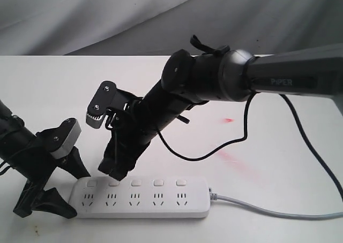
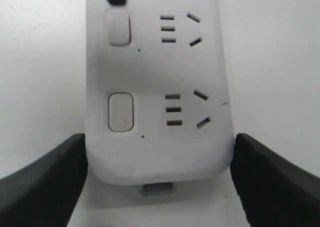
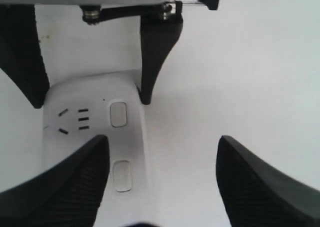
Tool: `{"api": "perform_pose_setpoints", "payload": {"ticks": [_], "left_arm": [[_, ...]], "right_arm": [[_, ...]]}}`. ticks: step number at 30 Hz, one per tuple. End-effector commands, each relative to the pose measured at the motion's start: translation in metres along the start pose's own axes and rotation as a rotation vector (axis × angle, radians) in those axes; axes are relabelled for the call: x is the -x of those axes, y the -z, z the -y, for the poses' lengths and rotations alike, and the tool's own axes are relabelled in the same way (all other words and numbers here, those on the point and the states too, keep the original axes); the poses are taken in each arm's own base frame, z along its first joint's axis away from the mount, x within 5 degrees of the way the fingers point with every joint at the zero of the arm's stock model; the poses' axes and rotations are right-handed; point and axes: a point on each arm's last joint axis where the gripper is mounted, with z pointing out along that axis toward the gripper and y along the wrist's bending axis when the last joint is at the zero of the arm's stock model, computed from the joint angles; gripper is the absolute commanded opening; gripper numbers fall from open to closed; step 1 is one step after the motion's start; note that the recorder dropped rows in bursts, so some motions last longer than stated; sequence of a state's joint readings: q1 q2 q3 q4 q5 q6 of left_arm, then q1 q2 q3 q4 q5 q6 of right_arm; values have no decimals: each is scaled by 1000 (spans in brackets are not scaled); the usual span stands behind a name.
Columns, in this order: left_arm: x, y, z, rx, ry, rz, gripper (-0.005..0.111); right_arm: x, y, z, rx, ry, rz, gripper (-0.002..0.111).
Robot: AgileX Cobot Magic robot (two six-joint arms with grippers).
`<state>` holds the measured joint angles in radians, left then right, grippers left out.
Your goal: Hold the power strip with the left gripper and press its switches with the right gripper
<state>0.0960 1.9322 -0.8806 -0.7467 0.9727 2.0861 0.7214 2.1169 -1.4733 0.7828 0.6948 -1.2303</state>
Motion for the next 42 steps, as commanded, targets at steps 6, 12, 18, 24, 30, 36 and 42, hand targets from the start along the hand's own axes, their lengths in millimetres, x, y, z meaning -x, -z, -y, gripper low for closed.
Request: {"api": "perform_pose_setpoints", "payload": {"ticks": [6,12,18,24,30,36,42], "left_arm": [[0,-2,1,-3,-11,-8,62],[0,-2,1,-3,-11,-8,62],[0,-2,1,-3,-11,-8,62],[0,-2,1,-3,-11,-8,62],[0,-2,1,-6,-11,-6,62],[0,-2,1,-6,-11,-6,62],[0,-2,2,-12,-14,-8,62]], "right_arm": [[-7,-17,-2,19,3,-17,57],[-7,-17,-1,13,6,-18,57],[0,-8,-1,-12,21,3,57],[-26,-37,2,25,12,-88,57],[-1,0,0,-51,49,-23,57],[-22,-36,2,11,-36,-69,57],[-5,-9,2,-63,-1,-32,57]]}}
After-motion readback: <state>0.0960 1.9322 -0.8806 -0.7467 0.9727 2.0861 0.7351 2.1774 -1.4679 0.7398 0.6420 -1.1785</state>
